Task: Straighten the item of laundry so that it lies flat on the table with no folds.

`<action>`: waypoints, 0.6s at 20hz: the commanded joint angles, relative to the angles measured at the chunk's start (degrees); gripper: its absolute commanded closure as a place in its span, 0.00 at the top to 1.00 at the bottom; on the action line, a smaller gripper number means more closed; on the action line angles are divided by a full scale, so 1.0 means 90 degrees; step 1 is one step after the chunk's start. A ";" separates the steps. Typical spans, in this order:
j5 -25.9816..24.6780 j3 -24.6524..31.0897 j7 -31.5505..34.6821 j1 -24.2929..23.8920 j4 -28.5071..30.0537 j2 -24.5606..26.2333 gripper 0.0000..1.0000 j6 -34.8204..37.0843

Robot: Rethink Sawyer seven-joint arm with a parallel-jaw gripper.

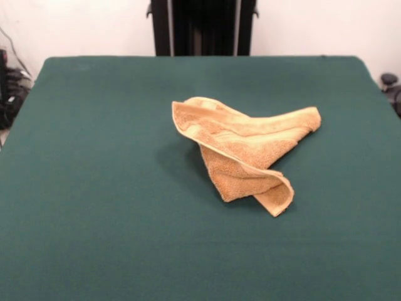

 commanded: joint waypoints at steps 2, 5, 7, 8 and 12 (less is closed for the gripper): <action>0.0357 0.0691 0.0797 0.0147 -0.1213 0.0836 0.00 0.0453; 0.0360 0.0657 0.0803 0.0211 -0.1533 0.1091 0.00 0.0514; 0.0379 0.0714 0.0769 0.0200 -0.1693 0.1224 0.00 0.0578; 0.0367 0.0695 0.0759 0.0231 -0.1787 0.1268 0.00 0.0619; 0.0389 0.0730 0.0734 0.0243 -0.2087 0.1493 0.00 0.0721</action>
